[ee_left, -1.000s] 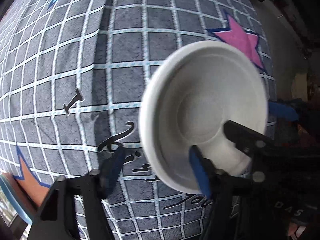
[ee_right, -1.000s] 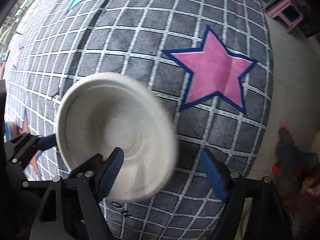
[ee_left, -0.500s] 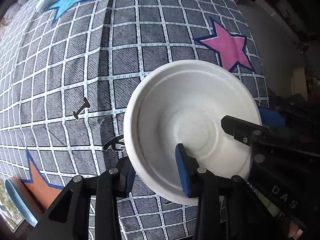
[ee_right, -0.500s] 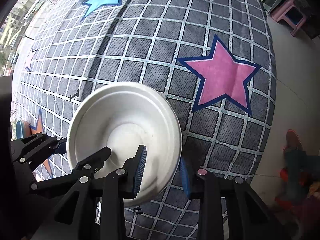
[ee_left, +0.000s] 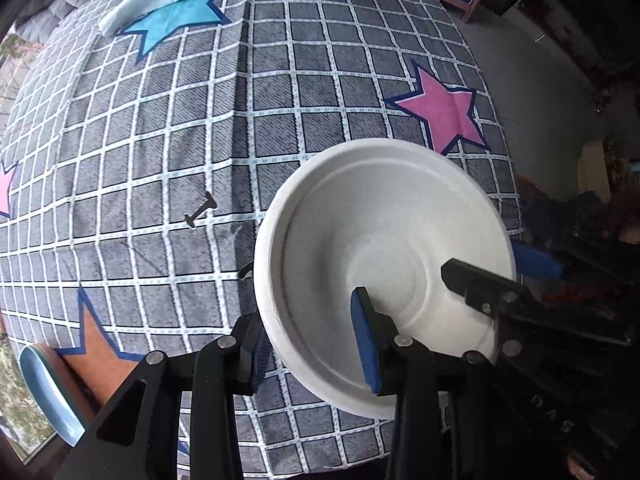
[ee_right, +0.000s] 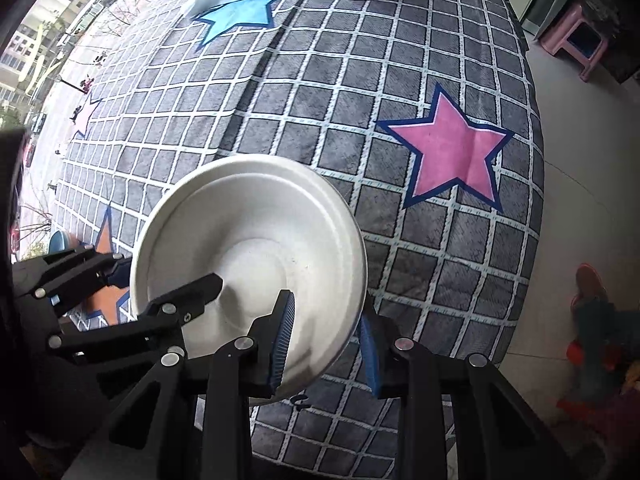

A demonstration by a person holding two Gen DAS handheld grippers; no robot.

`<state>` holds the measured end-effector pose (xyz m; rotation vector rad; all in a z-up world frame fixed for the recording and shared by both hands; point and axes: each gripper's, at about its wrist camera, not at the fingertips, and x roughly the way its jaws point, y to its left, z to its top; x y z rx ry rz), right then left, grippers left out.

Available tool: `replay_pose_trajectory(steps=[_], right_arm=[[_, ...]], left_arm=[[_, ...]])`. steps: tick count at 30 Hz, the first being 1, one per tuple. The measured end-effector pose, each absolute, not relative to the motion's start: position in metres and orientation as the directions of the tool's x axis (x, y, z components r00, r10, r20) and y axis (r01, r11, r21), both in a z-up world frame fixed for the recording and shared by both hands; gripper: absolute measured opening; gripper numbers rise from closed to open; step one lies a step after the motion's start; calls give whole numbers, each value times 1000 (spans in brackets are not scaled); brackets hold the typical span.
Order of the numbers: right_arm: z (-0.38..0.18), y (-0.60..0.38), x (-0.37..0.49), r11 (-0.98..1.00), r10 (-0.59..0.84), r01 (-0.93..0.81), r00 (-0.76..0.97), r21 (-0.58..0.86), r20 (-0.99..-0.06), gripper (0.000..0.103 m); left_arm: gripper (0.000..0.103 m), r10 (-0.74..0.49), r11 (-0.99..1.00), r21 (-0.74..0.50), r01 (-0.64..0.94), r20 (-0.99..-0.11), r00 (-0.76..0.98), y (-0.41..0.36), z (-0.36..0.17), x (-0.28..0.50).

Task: Organize plates and bowls
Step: 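Lift the white bowl with both grippers and carry it over the plate stack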

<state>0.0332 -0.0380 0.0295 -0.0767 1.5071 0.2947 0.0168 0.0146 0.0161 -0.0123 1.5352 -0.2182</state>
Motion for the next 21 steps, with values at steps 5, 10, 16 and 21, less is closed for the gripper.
replay_pose_trajectory(steps=[5,10,16,21], right_arm=[[36,-28,23,958,150,-255,63,129,-987,34],[47,-13,14,946,158,-299,92,124,-983,34],[64,24,0,912,189,-388,109,133,-976,34],[70,76,-13,850,232,-503,95,154,-968,34]], left_arm=[[41,-138,982,-130,138,-989,45,32,34,19],[41,-126,987,-118,108,-990,69,60,63,-10],[41,-108,994,-105,36,-990,95,99,77,-40],[41,-92,987,-105,-125,-990,105,160,85,-79]])
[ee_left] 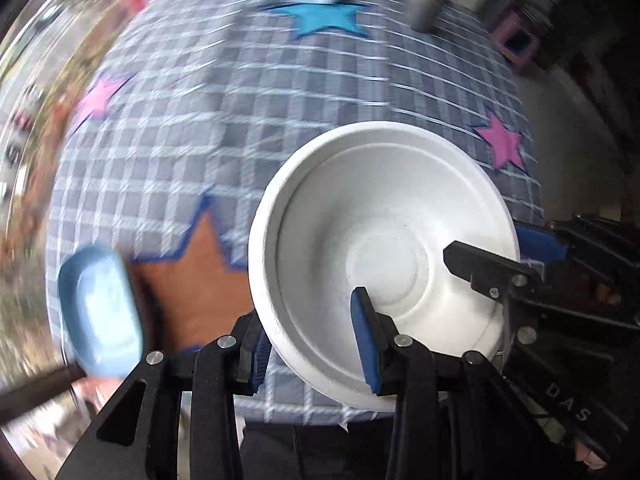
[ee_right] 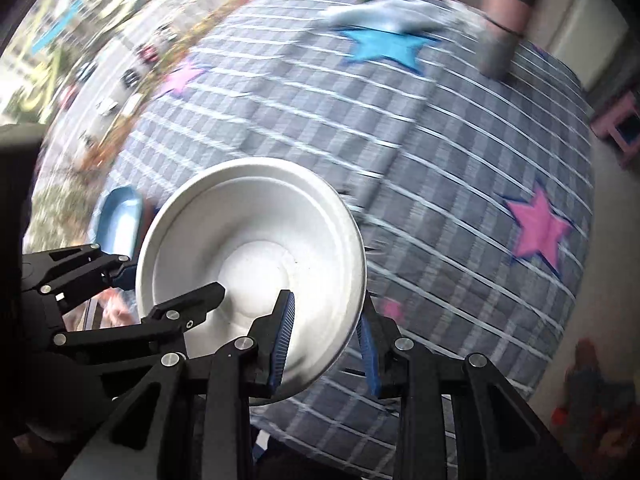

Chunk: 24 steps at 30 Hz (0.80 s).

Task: Organize plates and bowls
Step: 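Lift the white bowl with both grippers and carry it over the plate stack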

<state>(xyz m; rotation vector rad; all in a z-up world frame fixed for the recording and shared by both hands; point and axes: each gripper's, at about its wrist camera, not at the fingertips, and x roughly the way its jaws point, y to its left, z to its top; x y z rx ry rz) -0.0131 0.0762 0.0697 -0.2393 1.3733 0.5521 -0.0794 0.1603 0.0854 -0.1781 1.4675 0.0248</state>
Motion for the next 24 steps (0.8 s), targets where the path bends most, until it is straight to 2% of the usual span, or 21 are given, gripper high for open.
replay_pose_trajectory(steps=[10,19,24], right_arm=[[69,217,-63,627,245,-766,20,143,-969,34],[59,301,-79,525,214,-843,1,114,-977,34],[77,321,-75,525,247,-842,13,123,-969,34]], left_arm=[[41,-26,887,-66,-457,-995,92,277,80,-160],[38,26,827,-33,-561,-995,96,346,80,-179],[39,96,819,-27,-573,-978,183,368,103,-177]])
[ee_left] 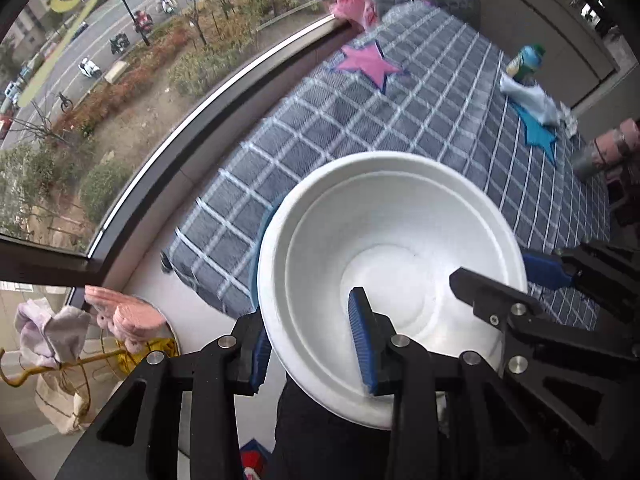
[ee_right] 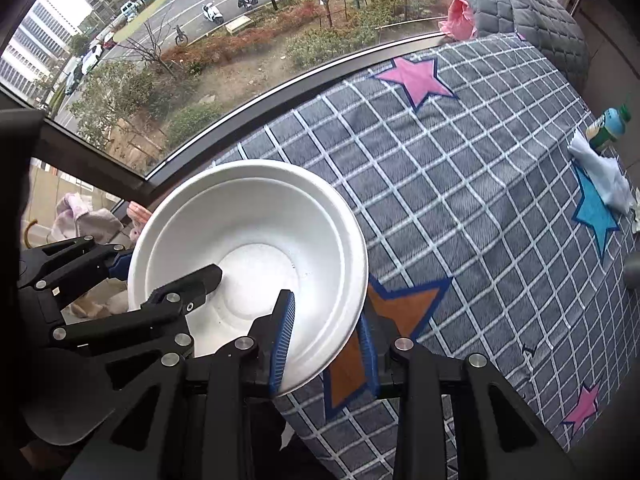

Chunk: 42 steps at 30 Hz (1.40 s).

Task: Organize plates and bowls

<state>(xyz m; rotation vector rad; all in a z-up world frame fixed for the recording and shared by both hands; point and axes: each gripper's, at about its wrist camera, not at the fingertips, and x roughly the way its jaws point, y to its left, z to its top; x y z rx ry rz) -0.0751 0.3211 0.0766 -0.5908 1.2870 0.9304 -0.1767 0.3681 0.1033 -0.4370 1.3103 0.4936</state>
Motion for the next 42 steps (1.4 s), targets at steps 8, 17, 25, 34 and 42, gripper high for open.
replay_pose_trajectory(steps=[8,17,25,34,42], right_arm=[[50,299,-27,735,165,-666,-3,125,-986,90],[84,316,-65,590,141,-808,119,-13,-983,89],[88,316,-73,589,128,-807,54,32,-990,89],[82,322,-94,524,97,-852,49,9,-994,89],[83,317,-95,518,87,-855,83,-26,-993,89]], left_arm=[[96,-16,692,-59,-719,-998,67,418,52,-206],[94,93,860,28,-509,-991,101,381,90,-178],[94,78,854,24,-520,-994,81,385,87,-191],[96,76,862,34,-507,-995,64,384,83,-192],[102,99,865,31,-500,-989,109,385,92,-184]])
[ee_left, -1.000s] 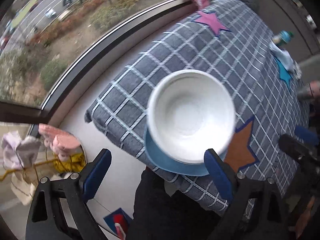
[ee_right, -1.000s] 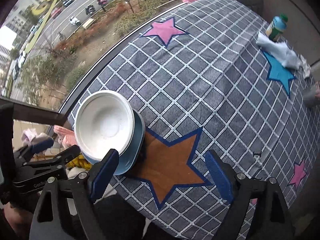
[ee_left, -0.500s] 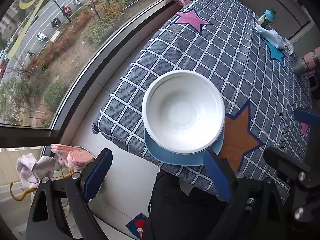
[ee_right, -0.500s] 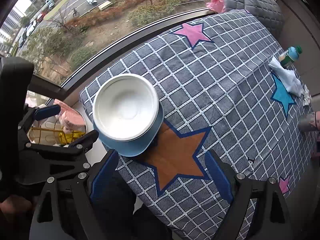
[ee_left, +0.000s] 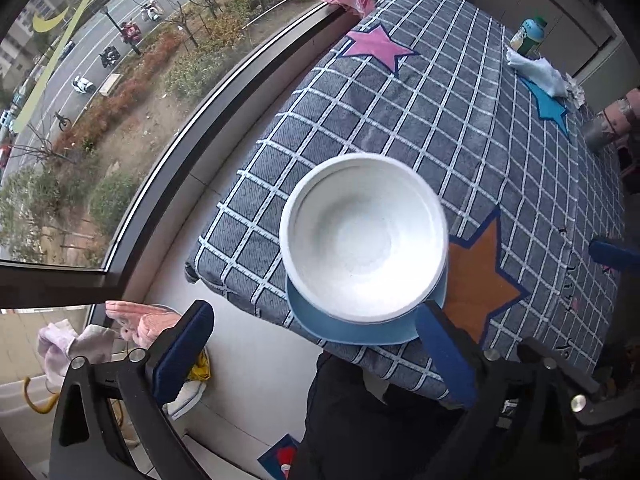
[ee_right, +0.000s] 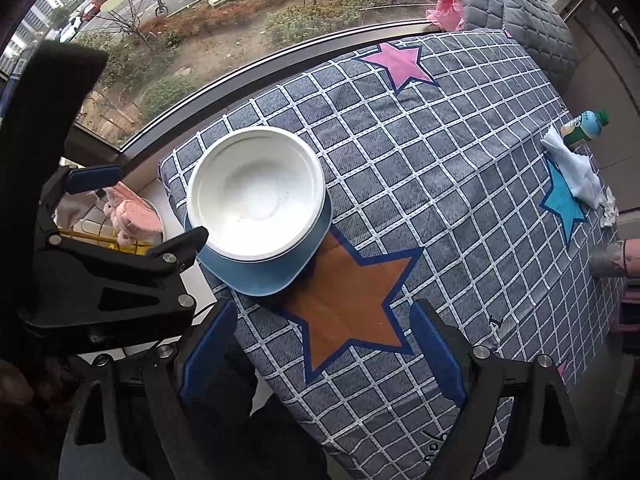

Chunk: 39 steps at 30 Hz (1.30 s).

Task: Organize plates and bowls

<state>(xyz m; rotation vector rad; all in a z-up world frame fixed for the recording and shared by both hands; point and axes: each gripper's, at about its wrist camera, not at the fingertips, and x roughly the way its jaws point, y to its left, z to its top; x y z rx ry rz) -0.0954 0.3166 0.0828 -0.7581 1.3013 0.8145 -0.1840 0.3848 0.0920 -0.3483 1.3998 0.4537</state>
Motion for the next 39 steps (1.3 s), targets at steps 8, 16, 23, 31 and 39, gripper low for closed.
replay_pose_trajectory(steps=[8,16,23,31,39], right_arm=[[83,315,-95,515,81,-857,78,-26,-994,89],[83,320,-97,493,85,-870,73,-22,-994,89],[81,323,-98,488,87,-873,68,-17,-994,89],[80,325,-96,493,83,-870,64,-15,-994,89],[78,318,-92,513,76,-858,63,-15,-995,89]], left_arm=[[102,133,846,38,-531,-981,141,390,102,-179],[102,115,864,63,-500,-991,74,390,99,-172],[102,82,865,29,-500,-993,84,393,98,-171],[102,65,850,22,-526,-996,63,399,93,-172],[102,46,874,6,-487,-997,69,390,92,-166]])
